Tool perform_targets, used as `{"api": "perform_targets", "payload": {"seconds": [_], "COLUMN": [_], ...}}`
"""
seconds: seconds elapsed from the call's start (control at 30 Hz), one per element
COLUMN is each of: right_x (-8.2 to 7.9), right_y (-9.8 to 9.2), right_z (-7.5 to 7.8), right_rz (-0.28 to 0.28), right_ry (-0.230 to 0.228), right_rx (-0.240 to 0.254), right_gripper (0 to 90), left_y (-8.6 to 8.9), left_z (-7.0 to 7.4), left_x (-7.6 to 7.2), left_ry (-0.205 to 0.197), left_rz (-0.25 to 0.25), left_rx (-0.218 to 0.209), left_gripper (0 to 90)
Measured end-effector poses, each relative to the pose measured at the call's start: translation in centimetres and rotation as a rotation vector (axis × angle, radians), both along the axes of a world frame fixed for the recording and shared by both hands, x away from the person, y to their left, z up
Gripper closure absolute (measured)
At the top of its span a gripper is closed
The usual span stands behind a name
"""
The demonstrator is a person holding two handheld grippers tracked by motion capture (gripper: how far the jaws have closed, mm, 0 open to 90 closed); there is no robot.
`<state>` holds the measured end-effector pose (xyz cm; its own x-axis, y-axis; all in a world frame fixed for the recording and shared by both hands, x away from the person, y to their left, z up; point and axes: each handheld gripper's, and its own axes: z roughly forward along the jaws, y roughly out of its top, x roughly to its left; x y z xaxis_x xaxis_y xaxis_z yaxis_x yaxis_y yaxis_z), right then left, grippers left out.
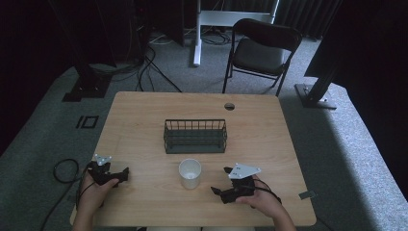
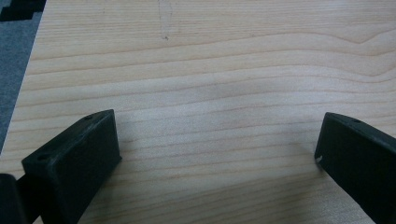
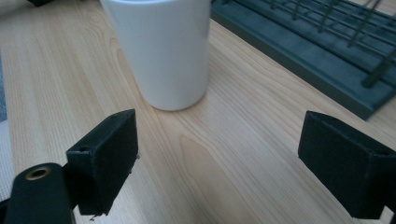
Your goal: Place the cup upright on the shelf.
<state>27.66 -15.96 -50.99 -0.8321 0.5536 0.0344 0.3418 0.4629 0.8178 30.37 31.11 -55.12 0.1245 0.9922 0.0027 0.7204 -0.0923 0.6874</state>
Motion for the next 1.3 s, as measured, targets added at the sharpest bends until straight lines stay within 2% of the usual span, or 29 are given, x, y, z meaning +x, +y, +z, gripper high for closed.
{"api": "perform_targets", "payload": {"seconds": [0.93,1.3], "right_x": [0.7,1.1], "right_y": [5.3,6.7], "right_z": [0.4,0.3], "right_rz": [0.086,0.091], "right_ry": [-0.034,-0.046], "right_rx": [0.037,0.048], "right_gripper": [11.9,11.8], "left_y": [0.0,0.0], "left_z": [0.0,0.0], "left_x": [0.0,0.0], "left_ry": [0.000,0.000], "left_rz": [0.000,0.000], "left_rx": [0.000,0.000], "left_gripper": [0.2,0.2]}}
